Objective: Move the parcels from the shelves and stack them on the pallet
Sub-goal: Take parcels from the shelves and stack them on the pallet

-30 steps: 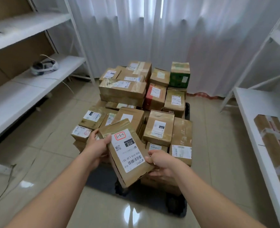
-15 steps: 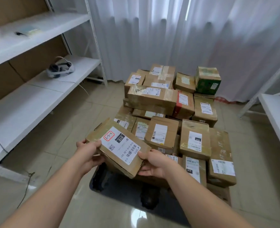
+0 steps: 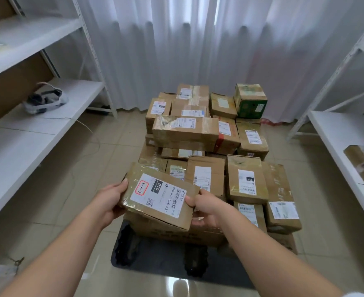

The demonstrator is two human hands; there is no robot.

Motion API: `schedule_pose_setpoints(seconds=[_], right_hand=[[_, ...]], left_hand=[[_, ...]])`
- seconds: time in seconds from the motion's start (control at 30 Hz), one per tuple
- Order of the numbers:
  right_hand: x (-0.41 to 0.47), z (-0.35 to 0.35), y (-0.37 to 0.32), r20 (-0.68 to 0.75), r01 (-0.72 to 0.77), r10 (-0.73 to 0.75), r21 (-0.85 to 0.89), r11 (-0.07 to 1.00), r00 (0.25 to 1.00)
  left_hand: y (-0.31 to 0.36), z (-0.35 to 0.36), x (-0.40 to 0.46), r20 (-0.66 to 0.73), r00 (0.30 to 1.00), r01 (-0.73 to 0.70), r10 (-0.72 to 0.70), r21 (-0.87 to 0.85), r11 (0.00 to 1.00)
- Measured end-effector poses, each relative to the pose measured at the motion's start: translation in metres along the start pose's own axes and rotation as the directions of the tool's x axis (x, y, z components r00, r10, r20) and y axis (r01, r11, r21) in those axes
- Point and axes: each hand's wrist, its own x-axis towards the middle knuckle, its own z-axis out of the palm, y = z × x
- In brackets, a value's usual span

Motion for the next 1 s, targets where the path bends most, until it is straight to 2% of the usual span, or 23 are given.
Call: schedule_pose_setpoints(seconds=[0.13, 0.27, 0.6, 0.73, 0.83, 1.0], right_hand=[[0.008, -0.03, -0.003, -0.013, 0.007, -0.006, 0.027, 1.0, 1.0], [0.016, -0.072, -0.015, -0.009, 0.017, -0.017, 0.021, 1.0, 1.0], [0.035, -0.146, -0.053, -0.095, 0.007, 0.0, 0.071, 0.997, 0.995], [0.043, -0.127, -0.065, -0.04, -0.025, 0.028, 0.067, 0.997, 0.999], [0.043, -0.094, -0.075, 0.03, 0.001, -0.004, 0.081, 0.997, 1.0], [0.041, -0.017, -0.085, 0.141, 0.02, -0.03, 0.072, 0.997, 0.99]], left_hand=[[0.002, 0.028, 0.008, 0.034, 0.999, -0.03, 0.029, 0.032, 0.999], [0.004, 0.067, 0.016, 0.012, 1.0, -0.024, 0.024, 0.043, 0.999], [0.023, 0.149, 0.02, 0.0, 1.0, -0.016, 0.016, -0.015, 1.0], [0.038, 0.131, 0.021, -0.08, 0.997, -0.024, 0.014, -0.129, 0.991], [0.05, 0.102, 0.023, -0.138, 0.99, -0.029, -0.004, -0.238, 0.971], [0.051, 0.044, 0.032, -0.14, 0.99, -0.026, -0.008, -0.24, 0.97]])
